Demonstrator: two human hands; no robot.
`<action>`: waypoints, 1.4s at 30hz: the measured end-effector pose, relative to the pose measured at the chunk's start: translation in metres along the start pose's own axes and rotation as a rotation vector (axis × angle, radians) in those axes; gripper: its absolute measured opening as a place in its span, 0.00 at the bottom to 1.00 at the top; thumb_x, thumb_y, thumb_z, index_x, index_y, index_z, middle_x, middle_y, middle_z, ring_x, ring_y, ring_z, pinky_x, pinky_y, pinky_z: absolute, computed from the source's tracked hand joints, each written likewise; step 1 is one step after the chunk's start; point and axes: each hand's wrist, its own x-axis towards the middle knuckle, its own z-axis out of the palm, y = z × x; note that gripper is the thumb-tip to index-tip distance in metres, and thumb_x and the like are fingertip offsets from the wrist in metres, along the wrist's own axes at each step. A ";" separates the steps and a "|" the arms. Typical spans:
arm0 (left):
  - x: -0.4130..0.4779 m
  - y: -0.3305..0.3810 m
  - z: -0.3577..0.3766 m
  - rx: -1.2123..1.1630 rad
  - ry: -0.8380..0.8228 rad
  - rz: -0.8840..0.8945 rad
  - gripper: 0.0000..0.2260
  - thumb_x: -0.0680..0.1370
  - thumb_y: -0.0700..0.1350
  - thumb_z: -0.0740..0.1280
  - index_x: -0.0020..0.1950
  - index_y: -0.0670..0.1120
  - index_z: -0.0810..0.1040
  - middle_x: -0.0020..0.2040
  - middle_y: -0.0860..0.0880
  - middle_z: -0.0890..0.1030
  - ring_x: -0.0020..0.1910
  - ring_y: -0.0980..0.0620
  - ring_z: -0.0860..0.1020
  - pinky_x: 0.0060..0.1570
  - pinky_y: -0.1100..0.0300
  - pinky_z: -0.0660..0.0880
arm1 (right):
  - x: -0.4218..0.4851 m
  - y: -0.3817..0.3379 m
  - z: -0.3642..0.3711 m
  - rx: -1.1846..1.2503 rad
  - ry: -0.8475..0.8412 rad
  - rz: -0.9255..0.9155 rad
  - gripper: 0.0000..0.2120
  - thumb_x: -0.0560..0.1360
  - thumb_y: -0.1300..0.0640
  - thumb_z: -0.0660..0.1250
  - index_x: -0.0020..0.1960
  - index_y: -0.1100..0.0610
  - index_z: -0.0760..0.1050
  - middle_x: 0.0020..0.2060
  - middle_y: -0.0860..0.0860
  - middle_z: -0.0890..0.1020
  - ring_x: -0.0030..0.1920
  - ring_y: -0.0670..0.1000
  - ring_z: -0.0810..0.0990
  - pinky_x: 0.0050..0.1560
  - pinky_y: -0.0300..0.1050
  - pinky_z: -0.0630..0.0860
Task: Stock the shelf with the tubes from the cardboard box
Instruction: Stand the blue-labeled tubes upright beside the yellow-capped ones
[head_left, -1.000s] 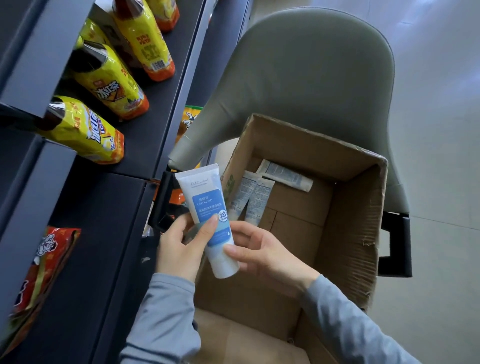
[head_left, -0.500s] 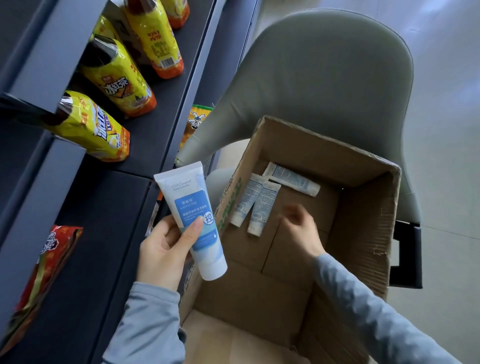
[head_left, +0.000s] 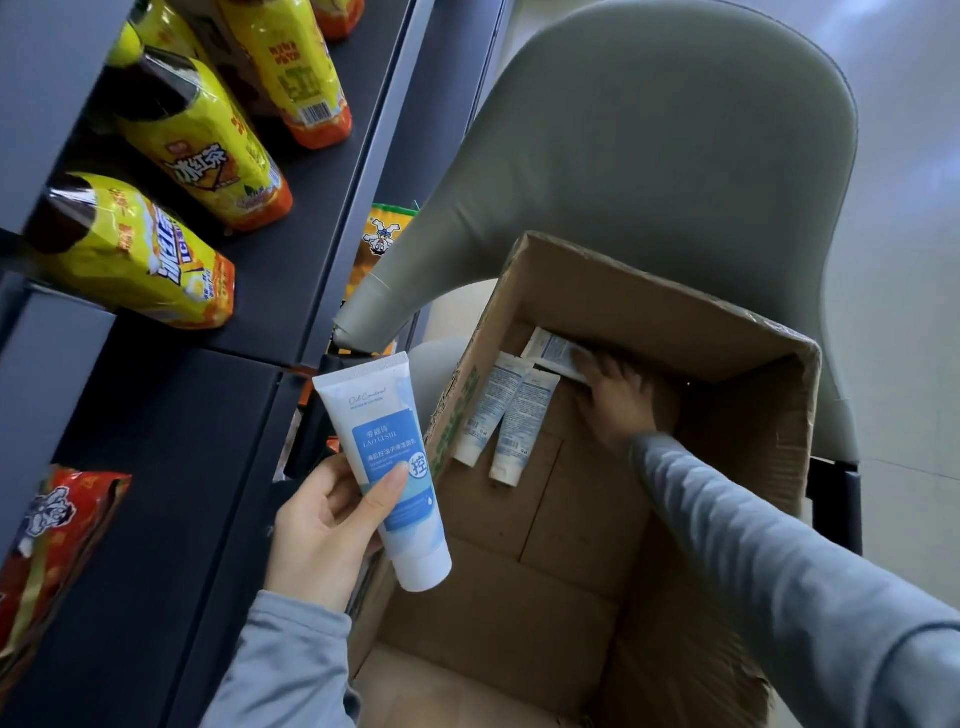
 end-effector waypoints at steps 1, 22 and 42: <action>0.001 0.001 0.001 -0.013 -0.003 0.000 0.11 0.64 0.44 0.69 0.46 0.47 0.78 0.40 0.53 0.85 0.38 0.57 0.83 0.34 0.63 0.80 | 0.003 0.001 0.001 -0.038 0.009 -0.001 0.30 0.79 0.57 0.59 0.76 0.45 0.52 0.73 0.55 0.60 0.71 0.60 0.59 0.68 0.59 0.59; -0.035 -0.013 -0.017 -0.024 0.043 0.041 0.08 0.67 0.42 0.69 0.46 0.48 0.78 0.38 0.55 0.85 0.37 0.59 0.82 0.34 0.61 0.80 | -0.021 -0.001 0.013 0.059 0.050 0.065 0.26 0.75 0.51 0.65 0.72 0.52 0.62 0.64 0.58 0.71 0.62 0.62 0.71 0.56 0.54 0.71; -0.209 0.025 -0.075 -0.200 0.171 0.262 0.04 0.73 0.39 0.67 0.46 0.46 0.78 0.36 0.53 0.84 0.34 0.57 0.82 0.30 0.63 0.78 | -0.273 -0.061 -0.079 1.705 -0.459 -0.159 0.15 0.72 0.55 0.66 0.58 0.53 0.77 0.49 0.54 0.84 0.44 0.51 0.85 0.37 0.46 0.82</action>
